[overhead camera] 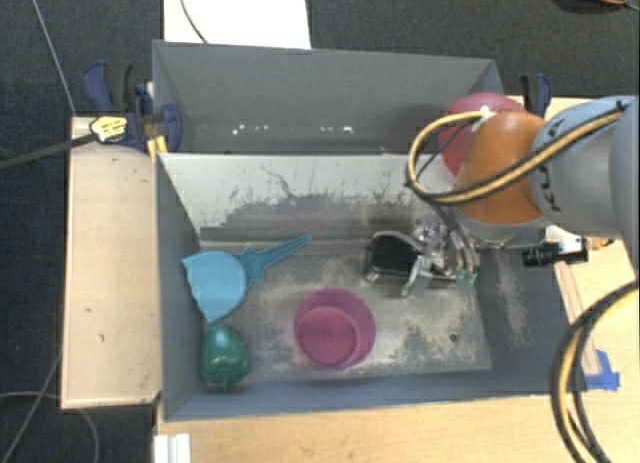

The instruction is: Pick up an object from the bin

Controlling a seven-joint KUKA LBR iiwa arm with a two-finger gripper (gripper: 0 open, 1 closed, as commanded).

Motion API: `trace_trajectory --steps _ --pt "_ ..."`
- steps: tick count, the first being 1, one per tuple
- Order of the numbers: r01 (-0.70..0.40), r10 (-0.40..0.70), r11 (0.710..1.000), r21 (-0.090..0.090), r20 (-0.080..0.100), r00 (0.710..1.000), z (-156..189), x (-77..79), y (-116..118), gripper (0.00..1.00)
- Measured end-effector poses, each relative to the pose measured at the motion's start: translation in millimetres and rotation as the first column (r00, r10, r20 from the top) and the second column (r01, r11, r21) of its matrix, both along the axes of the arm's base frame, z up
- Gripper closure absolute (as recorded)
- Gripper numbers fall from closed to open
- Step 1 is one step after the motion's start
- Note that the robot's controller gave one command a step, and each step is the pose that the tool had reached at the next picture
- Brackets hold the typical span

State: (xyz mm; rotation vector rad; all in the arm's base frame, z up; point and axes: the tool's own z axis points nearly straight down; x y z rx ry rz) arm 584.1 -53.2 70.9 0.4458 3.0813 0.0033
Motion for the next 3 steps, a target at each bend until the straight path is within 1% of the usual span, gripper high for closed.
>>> trace_trajectory --steps 1,2,3 --pt "0.000 0.000 1.000 0.000 0.000 1.000 0.2 -0.1 0.0 1.00" --pt "-0.003 0.003 1.000 0.002 -0.016 1.000 39.4 -4.9 0.7 1.00" --pt "-0.007 0.007 1.000 0.003 -0.022 1.000 94.1 -6.1 0.6 1.00"
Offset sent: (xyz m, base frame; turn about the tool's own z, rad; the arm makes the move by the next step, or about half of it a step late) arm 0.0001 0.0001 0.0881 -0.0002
